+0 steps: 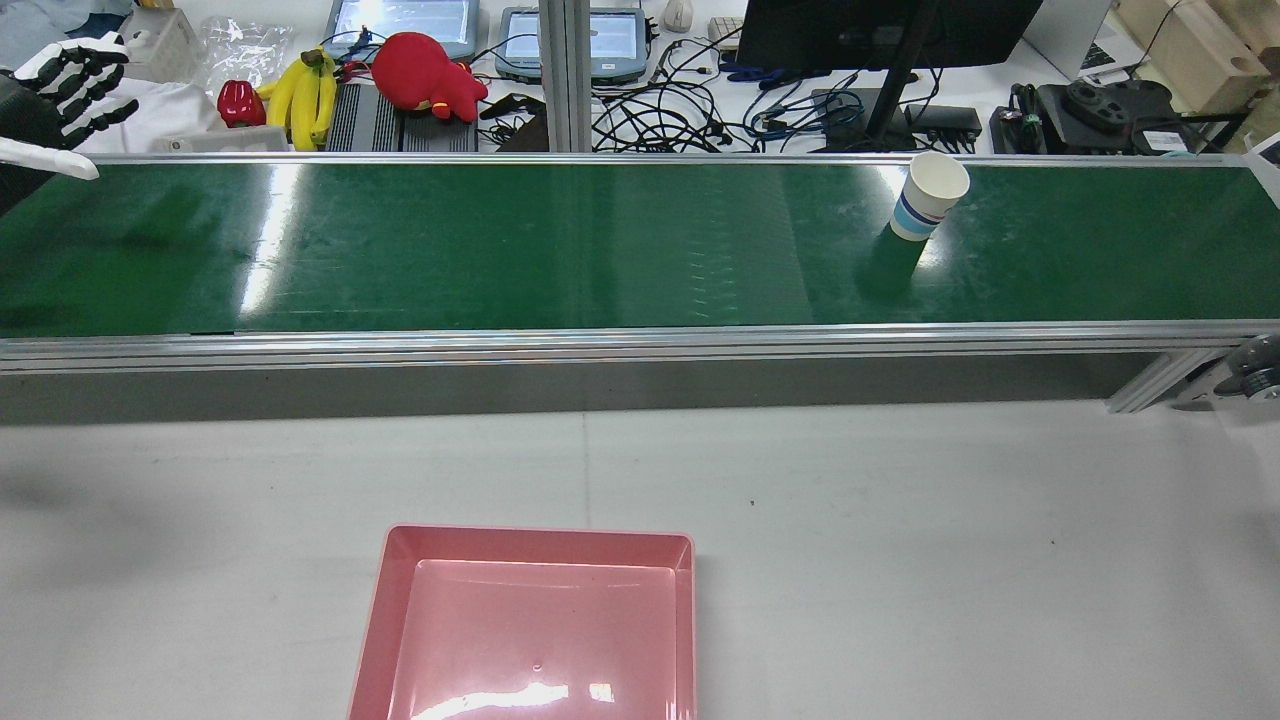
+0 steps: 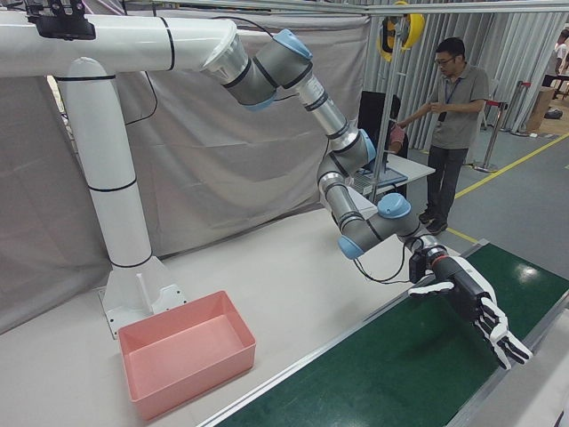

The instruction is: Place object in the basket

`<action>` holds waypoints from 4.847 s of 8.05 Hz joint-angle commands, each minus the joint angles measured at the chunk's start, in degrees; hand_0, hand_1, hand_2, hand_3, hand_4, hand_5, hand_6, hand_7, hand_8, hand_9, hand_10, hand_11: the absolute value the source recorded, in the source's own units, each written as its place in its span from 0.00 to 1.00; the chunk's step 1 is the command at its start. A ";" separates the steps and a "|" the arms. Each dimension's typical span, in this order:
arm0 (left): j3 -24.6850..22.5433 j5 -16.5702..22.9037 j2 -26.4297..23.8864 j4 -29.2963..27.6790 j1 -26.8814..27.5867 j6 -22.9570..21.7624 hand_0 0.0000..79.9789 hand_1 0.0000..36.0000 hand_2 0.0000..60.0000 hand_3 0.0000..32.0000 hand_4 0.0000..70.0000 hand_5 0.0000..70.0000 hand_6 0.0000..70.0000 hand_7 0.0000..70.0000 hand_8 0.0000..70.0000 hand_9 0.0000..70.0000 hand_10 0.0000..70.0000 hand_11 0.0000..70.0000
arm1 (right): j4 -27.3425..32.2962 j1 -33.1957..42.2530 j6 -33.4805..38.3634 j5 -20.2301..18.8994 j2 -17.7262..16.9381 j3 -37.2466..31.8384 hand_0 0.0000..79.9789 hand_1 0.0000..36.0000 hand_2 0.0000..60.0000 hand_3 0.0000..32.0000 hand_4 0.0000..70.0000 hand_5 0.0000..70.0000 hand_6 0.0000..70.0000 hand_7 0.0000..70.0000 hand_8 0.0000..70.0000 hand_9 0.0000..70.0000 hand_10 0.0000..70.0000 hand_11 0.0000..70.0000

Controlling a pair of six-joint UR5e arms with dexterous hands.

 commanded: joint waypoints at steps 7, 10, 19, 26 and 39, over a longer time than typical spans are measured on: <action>-0.32 0.08 -0.36 0.03 -1.08 -0.88 0.70 0.43 0.00 0.24 0.00 0.56 0.02 0.03 0.03 0.00 0.06 0.12 | 0.01 -0.02 0.04 0.00 0.00 0.00 0.00 0.00 0.00 0.00 0.00 0.00 0.00 0.00 0.00 0.00 0.00 0.00; -1.12 0.08 -0.01 0.03 -0.99 -0.79 0.70 0.43 0.00 0.26 0.00 0.57 0.02 0.03 0.03 0.01 0.06 0.12 | 0.01 -0.02 -0.04 0.00 0.00 0.00 0.00 0.00 0.00 0.00 0.00 0.00 0.00 0.00 0.00 0.00 0.00 0.00; -4.37 0.87 0.51 0.74 -1.26 -0.88 0.71 0.43 0.00 0.27 0.00 0.60 0.02 0.02 0.02 0.00 0.05 0.10 | 0.01 -0.02 0.04 0.00 0.00 0.00 0.00 0.00 0.00 0.00 0.00 0.00 0.00 0.00 0.00 0.00 0.00 0.00; -4.72 1.04 0.96 0.65 -1.35 -1.06 0.71 0.44 0.00 0.26 0.00 0.58 0.02 0.02 0.02 0.00 0.06 0.11 | 0.01 -0.02 -0.04 0.00 0.00 0.00 0.00 0.00 0.00 0.00 0.00 0.00 0.00 0.00 0.00 0.00 0.00 0.00; -3.40 -3.26 0.17 1.88 2.60 2.28 0.67 0.39 0.00 0.31 0.00 0.53 0.02 0.01 0.01 0.00 0.06 0.12 | 0.01 -0.02 -0.04 0.00 0.00 0.00 0.00 0.00 0.00 0.00 0.00 0.00 0.00 0.00 0.00 0.00 0.00 0.00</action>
